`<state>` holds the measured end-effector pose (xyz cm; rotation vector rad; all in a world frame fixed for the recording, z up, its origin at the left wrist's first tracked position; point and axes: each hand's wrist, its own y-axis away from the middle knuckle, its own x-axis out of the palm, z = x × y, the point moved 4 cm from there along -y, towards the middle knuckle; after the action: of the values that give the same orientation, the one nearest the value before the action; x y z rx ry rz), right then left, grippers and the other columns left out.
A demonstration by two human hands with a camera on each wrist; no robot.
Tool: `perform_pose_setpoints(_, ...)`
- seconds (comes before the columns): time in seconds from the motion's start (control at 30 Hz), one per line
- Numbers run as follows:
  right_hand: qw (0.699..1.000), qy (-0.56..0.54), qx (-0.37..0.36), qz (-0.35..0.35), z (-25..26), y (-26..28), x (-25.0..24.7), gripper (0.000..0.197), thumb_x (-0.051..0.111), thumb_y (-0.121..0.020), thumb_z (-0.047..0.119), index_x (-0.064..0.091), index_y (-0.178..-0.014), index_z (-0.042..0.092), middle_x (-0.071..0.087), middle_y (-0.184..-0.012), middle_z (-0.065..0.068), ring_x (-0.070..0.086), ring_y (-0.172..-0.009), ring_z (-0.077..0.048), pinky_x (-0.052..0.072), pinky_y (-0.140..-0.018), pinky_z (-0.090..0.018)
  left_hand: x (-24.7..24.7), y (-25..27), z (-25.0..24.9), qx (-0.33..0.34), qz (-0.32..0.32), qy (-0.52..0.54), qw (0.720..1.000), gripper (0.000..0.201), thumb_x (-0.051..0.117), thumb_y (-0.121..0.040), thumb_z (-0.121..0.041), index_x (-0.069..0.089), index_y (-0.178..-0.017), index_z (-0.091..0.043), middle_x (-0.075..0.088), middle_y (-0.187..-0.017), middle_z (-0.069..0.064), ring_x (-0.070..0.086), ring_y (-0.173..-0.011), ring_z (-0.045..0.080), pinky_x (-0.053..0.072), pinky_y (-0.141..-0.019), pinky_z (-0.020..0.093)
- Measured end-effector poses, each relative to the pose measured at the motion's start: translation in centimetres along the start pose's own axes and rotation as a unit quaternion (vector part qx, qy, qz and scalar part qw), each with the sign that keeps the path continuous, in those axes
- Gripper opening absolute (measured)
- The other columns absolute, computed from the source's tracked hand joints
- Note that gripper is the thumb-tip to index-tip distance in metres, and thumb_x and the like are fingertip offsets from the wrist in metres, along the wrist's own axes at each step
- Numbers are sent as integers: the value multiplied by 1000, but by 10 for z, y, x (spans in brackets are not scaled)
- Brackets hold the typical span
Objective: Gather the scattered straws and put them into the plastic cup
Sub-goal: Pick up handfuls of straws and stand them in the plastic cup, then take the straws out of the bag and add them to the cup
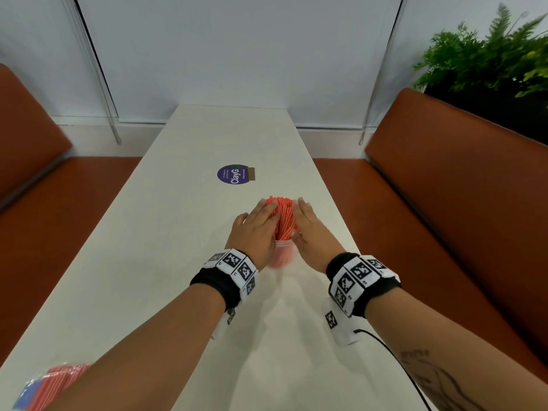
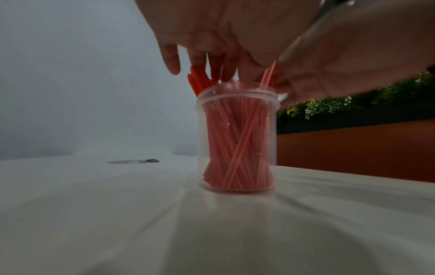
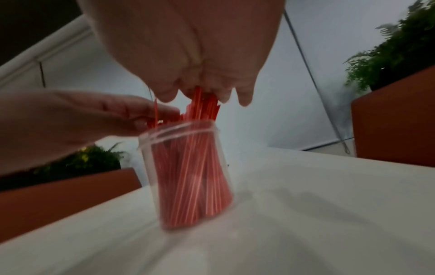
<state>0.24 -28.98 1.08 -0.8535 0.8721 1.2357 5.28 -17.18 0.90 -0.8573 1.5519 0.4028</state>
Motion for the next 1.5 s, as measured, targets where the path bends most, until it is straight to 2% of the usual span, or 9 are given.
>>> perform_pose_setpoints(0.17, 996, 2, 8, -92, 9, 0, 0, 58, 35, -98, 13, 10, -150, 12, 8, -159, -9, 6, -148, -23, 17, -119, -40, -11, 3, -3, -30, -4, 43, 999, 66, 40, -91, -11, 12, -150, -14, 11, -159, -1, 4, -148, 15, 13, -120, 36)
perform_pose_setpoints(0.27, 972, -57, 7, -228, 13, 10, -16, 52, 44, -88, 1, 43, -139, 12, 45, -140, -10, 37, -133, -24, 31, -109, -34, -17, 13, 5, -73, -52, 76, 993, 70, 45, -86, -2, 17, -149, -16, 12, -159, 1, 11, -147, 18, 19, -117, 37)
perform_pose_setpoints(0.4, 981, -126, 15, -150, 20, 14, -9, 41, 54, -83, 4, 58, -124, 10, 59, -113, -7, 55, -93, -16, 48, -93, -29, -19, 30, 20, -131, -46, 95, 986, 64, 44, -88, -3, 25, -147, -18, 9, -159, 1, 15, -146, 16, 24, -112, 37)
perform_pose_setpoints(0.5, 979, -146, 31, -136, 26, 4, -7, 25, 52, -89, 3, 67, -108, 8, 67, -107, -9, 62, -94, -20, 49, -92, -26, -21, 44, 30, -156, -30, 114, 981, 59, 44, -89, -4, 30, -144, -20, 11, -158, -1, 21, -144, 16, 23, -112, 37)
perform_pose_setpoints(0.63, 984, -112, 3, -138, 46, -19, -23, 20, 44, -93, 2, 63, -101, 6, 66, -102, -12, 63, -92, -26, 53, -84, -37, -30, 66, 45, -181, -11, 130, 975, 53, 42, -91, -5, 36, -141, -21, 15, -157, -2, 29, -140, 18, 22, -112, 36)
perform_pose_setpoints(0.8, 999, 48, 0, 1, 57, -40, -17, 23, 38, -94, 4, 54, -110, 5, 64, -105, -17, 61, -93, -32, 48, -77, -34, -39, 89, 67, -198, 19, 130, 971, 47, 40, -93, -7, 40, -138, -22, 20, -155, -3, 32, -138, 17, 23, -112, 35)
perform_pose_setpoints(1.1, 990, -16, -6, -139, 71, -4, -24, 54, 58, -81, 0, 42, -129, 18, 43, -129, -7, 60, -89, -28, 53, -73, -38, -48, 126, 88, -243, 80, 118, 960, 37, 44, -95, -19, 48, -131, -20, 39, -143, -1, 48, -124, 19, 37, -103, 30)
perform_pose_setpoints(1.23, 994, -25, -106, -31, 120, 22, 4, 34, 63, -85, 13, 53, -117, 15, 53, -105, -3, 48, -83, -12, 48, -80, -33, -75, 161, 109, -311, 90, 101, 941, 36, 47, -94, -23, 50, -130, -16, 48, -138, 5, 49, -123, 22, 39, -104, 33)
perform_pose_setpoints(1.5, 943, -152, -98, 280, 235, 67, 119, 44, 69, -82, 20, 50, -121, 11, 54, -97, -4, 55, -82, -20, 47, -65, -27, -109, 274, 155, -491, 135, 56, 859, 51, 60, -87, -31, 47, -131, -9, 52, -133, 9, 51, -120, 24, 42, -93, 30)
